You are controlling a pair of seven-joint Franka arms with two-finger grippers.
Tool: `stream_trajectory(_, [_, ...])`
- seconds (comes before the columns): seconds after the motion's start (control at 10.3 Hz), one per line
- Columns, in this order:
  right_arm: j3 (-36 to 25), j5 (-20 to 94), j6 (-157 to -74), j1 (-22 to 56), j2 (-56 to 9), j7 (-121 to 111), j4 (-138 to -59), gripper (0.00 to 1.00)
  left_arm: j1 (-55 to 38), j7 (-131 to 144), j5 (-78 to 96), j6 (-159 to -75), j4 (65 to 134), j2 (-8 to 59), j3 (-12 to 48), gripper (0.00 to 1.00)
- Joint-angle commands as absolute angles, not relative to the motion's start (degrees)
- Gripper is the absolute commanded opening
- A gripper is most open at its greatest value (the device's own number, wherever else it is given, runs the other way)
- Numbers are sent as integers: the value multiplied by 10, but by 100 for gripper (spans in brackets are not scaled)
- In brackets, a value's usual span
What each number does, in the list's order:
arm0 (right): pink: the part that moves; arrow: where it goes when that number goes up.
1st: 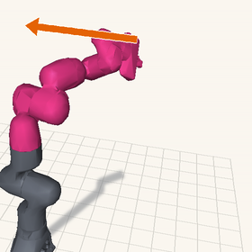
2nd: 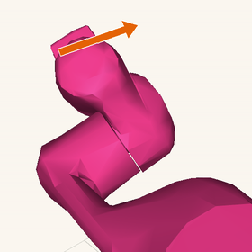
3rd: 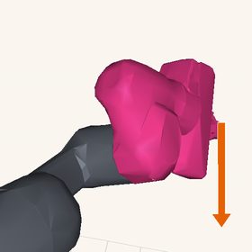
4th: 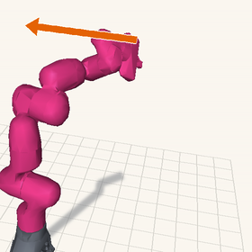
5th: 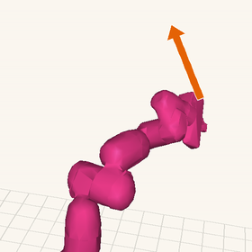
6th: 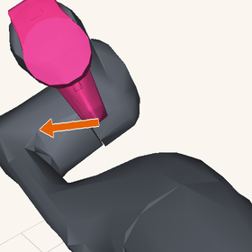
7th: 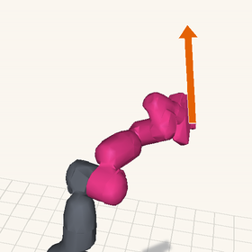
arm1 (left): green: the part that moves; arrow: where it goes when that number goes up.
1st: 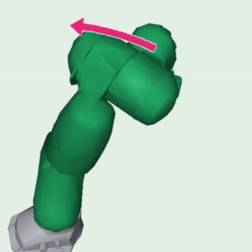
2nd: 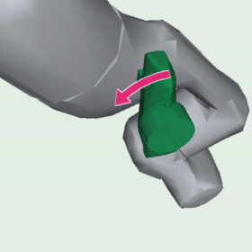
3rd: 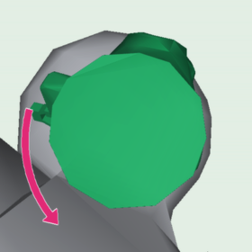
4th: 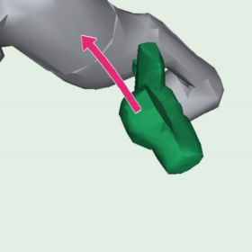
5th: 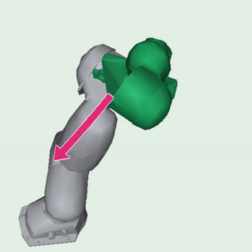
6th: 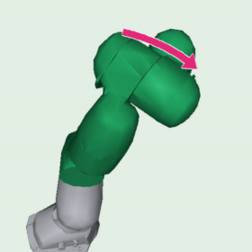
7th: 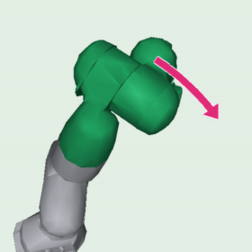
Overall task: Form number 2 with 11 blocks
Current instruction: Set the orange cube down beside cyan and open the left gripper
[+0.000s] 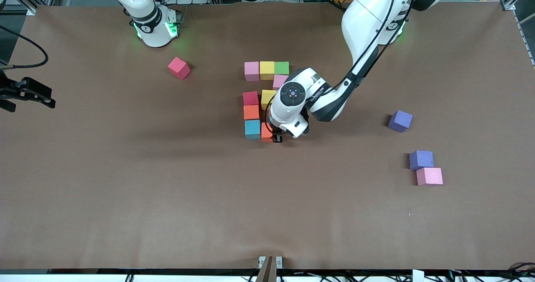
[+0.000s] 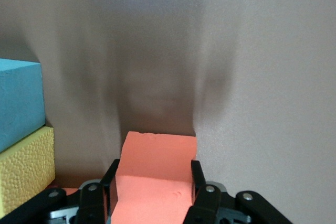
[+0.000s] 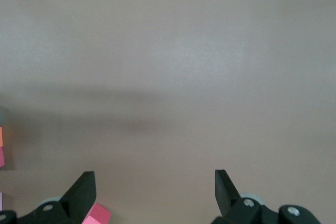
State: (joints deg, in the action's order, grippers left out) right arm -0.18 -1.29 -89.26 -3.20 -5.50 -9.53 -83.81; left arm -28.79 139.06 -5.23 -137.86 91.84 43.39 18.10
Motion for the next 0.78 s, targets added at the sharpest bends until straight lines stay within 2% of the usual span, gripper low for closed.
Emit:
stream_trajectory(0.0, [4, -7, -883, -33, -53, -91, -843, 100, -294, 1402, -43, -1383, 934, 421, 179, 20])
stream_trajectory(0.39, [4, -7, -883, -14, -59, -90, -844, 100, -296, 1402, -43, -1383, 941, 422, 179, 23])
stream_trajectory(0.49, [4, -7, -883, -11, -60, -90, -844, 100, -297, 1401, -43, -1383, 941, 424, 179, 42])
stream_trajectory(0.58, [4, -7, -883, -11, -61, -90, -844, 100, -300, 1400, -47, -1383, 941, 424, 179, 85])
stream_trajectory(0.68, [4, -7, -884, -11, -60, -90, -843, 100, -307, 1400, -49, -1383, 940, 423, 178, 100])
